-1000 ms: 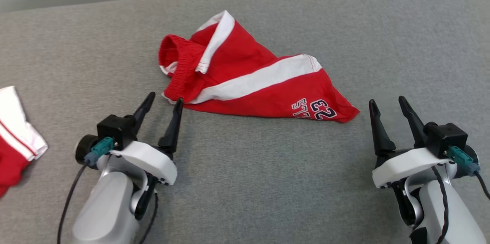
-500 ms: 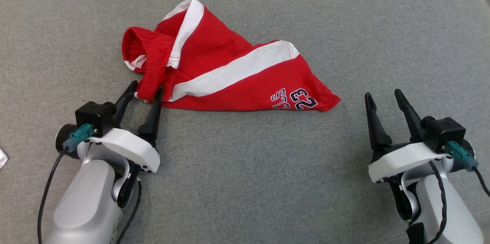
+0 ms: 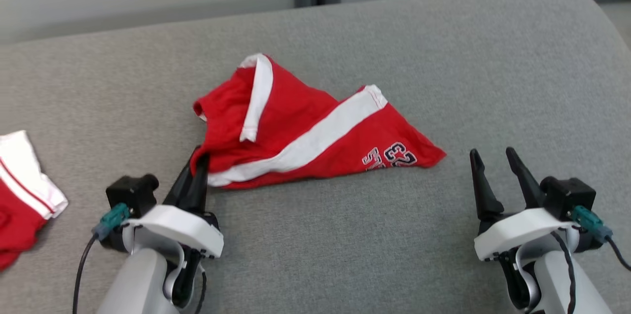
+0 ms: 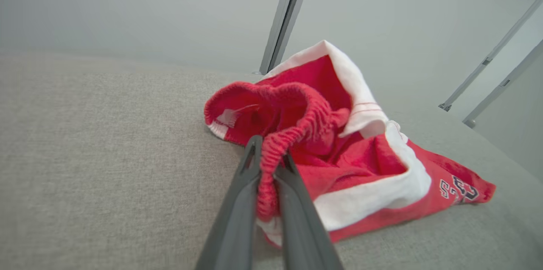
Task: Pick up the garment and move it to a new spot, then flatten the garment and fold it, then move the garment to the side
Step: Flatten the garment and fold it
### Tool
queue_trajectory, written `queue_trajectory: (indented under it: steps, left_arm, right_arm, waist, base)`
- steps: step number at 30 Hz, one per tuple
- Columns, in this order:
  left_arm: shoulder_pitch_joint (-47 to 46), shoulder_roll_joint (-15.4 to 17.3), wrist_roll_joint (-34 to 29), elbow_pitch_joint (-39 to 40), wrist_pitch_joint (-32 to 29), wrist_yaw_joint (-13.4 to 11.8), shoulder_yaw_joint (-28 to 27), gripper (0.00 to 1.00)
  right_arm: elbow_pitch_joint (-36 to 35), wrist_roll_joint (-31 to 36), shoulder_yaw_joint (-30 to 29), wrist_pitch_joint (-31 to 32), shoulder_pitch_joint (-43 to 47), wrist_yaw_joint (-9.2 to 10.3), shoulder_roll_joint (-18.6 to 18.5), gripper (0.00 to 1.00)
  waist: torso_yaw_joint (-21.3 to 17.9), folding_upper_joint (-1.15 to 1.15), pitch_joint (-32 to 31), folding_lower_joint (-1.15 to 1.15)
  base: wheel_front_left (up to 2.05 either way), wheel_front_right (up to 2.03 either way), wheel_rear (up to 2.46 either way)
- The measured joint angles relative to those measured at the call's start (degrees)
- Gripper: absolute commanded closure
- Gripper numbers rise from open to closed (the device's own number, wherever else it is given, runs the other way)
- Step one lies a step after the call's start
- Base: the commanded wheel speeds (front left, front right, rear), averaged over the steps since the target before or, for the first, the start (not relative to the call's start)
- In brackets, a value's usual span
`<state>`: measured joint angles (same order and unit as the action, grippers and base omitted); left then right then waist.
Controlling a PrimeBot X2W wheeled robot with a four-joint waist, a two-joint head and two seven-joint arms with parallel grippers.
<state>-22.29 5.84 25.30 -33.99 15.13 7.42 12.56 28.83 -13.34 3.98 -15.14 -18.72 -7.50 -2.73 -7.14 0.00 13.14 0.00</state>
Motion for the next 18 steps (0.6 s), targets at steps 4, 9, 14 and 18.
queue_trajectory:
  steps: [4, 9, 14, 18]
  left_arm:
    - [2.73, -1.3, 1.57, -1.36, 0.0, 0.0, -1.03, 1.0]
    - [4.52, -2.25, 2.36, -7.1, 0.0, 0.0, -1.53, 1.0]
    - [3.7, -2.48, 1.29, -9.59, 0.0, -1.18, -4.34, 0.58]
    - [2.72, -2.56, -0.32, -9.13, 0.0, -2.66, -8.03, 0.0]
  right_arm:
    - [0.68, -0.54, 0.03, 0.0, 1.69, 0.0, -0.01, 0.0]
    - [0.91, -1.03, 0.59, 0.0, 2.84, 0.0, -0.01, 0.0]
    - [0.97, -0.91, 2.22, 0.0, 2.03, 0.0, 0.04, 0.0]
    - [0.9, -0.76, 2.88, 0.0, 0.86, 0.0, 0.03, 0.0]
  waist:
    - [1.71, 0.0, -3.15, 0.0]
    - [3.62, 0.0, -5.04, 0.0]
    - [3.27, 0.0, -3.24, 0.0]
    - [2.58, 0.0, -1.58, 0.0]
  base:
    - [0.0, 0.0, 0.0]
    - [0.0, 0.0, 0.0]
    - [0.0, 0.0, 0.0]
    - [0.0, 0.0, 0.0]
